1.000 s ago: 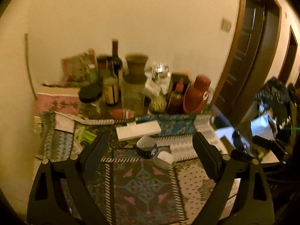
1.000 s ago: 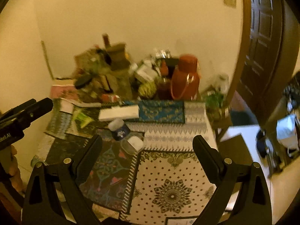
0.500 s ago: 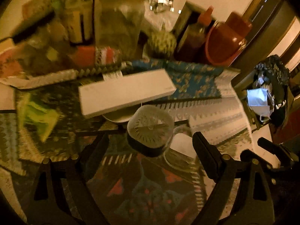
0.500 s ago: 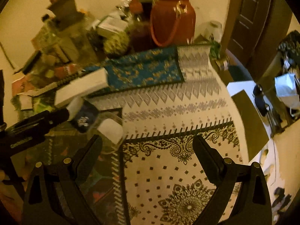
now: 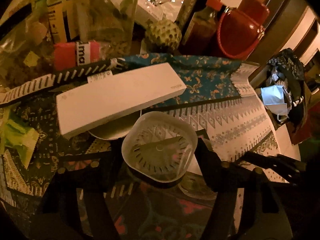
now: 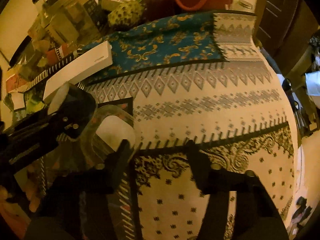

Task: Collect trash
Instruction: 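Grasp the dark patterned cup with the left tool while the right tool grasps the clear plastic container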

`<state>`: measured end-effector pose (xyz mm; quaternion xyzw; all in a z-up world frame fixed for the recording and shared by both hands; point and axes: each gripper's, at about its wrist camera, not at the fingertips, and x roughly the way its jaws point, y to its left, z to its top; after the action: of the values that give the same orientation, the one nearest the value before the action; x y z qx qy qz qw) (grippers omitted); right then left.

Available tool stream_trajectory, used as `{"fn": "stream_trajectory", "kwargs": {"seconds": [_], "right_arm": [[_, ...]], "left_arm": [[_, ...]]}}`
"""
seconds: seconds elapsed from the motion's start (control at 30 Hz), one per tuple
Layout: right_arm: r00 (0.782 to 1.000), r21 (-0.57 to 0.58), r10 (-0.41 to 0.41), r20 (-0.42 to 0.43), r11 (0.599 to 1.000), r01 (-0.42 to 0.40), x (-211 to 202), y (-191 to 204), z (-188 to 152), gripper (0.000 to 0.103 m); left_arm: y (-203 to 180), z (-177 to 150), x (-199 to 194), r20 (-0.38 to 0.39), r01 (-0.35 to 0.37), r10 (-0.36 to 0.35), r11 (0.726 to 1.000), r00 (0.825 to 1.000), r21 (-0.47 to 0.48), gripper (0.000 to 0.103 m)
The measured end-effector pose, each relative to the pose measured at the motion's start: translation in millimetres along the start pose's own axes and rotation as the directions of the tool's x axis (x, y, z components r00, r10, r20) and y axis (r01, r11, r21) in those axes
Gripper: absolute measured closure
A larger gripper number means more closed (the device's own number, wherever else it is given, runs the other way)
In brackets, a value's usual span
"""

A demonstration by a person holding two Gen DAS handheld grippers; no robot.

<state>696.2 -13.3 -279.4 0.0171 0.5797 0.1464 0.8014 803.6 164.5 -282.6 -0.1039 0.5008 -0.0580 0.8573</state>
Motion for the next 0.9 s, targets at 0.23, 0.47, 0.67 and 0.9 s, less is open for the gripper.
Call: {"fn": "stream_trajectory", "kwargs": {"seconds": [0.23, 0.47, 0.67, 0.9], "right_arm": [[0.999, -0.069, -0.004, 0.036, 0.998, 0.007, 7.0, 21.4, 6.0, 0.081], [0.999, -0.092, 0.028, 0.038, 0.995, -0.024, 12.7, 37.4, 11.4, 0.100], [0.997, -0.097, 0.037, 0.067, 0.995, -0.030, -16.1, 37.7, 5.6, 0.101], [0.985, -0.104, 0.047, 0.169, 0.994, -0.029, -80.9, 7.4, -5.8, 0.101]], "left_arm": [[11.3, -5.8, -37.5, 0.047, -0.035, 0.036, 0.999, 0.998, -0.014, 0.035], [18.9, -10.3, -73.3, 0.095, -0.068, 0.071, 0.997, 0.993, -0.032, 0.036], [5.4, -11.8, -107.5, 0.161, -0.073, 0.079, 0.996, 0.984, -0.044, 0.036], [-32.9, -22.0, -151.5, 0.242, -0.086, 0.090, 0.996, 0.966, -0.029, 0.039]]}}
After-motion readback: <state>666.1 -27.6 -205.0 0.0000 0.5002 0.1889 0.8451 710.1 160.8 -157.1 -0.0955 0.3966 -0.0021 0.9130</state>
